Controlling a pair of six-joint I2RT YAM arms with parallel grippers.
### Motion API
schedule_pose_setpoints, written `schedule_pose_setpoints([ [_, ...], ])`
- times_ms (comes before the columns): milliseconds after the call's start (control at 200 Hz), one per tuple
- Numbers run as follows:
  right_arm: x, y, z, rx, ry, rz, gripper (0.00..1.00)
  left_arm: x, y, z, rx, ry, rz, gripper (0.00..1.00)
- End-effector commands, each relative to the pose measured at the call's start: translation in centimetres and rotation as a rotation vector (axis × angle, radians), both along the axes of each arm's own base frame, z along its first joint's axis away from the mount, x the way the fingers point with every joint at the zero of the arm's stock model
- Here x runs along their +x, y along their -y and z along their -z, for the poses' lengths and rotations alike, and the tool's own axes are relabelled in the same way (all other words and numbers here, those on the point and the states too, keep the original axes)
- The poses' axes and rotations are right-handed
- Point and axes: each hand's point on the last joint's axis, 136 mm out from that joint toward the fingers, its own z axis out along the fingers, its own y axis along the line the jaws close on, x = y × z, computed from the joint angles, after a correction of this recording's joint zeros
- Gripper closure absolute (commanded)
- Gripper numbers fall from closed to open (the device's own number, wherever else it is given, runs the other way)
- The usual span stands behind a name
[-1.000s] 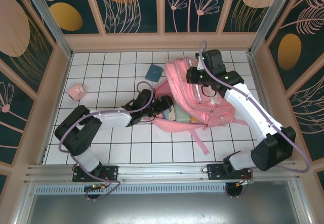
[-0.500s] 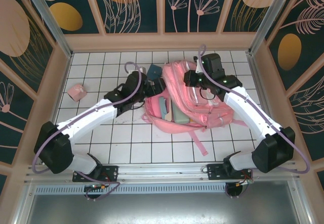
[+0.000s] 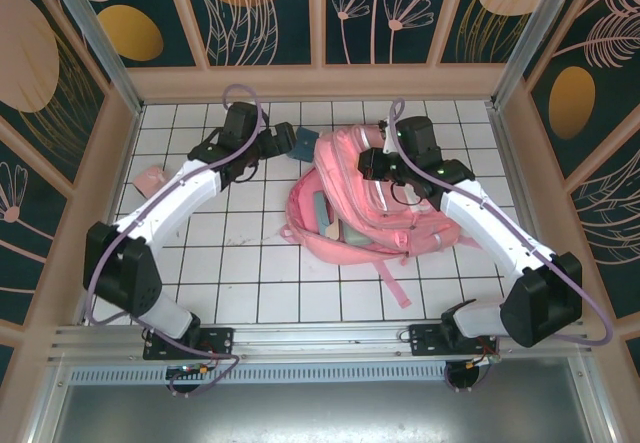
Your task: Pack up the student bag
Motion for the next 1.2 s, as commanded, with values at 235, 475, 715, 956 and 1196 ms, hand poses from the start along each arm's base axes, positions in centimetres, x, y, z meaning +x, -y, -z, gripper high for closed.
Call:
schedule_pose_setpoints([
  [235,-0.8,-0.1,-3.6,0.061,0.068,-0.02,1.0,7.1,2.5,8.0,0.037,-0.098,0.114,0.36],
  [475,-1.0,0.3,-4.7,0.068,0.066,-0.006,1.0,11.3,4.4,12.9,0.057,-0.125,0.179,0.41],
  [715,-1.0,0.6,-5.1,0.078,0.06,0.025,1.0,13.8,4.2,16.1,0.111,-0.148,0.188,0.41],
  [956,-0.7,0.9,-5.4,0.077,0.067,0.045,1.0,13.0,3.7,20.2,0.16,-0.234,0.204,0.4],
  [1196,-0.4,1.1,-5.7,0.074,0.076,0.05,1.0,11.5,5.3,21.3,0.065,-0.273,0.265,0.67],
])
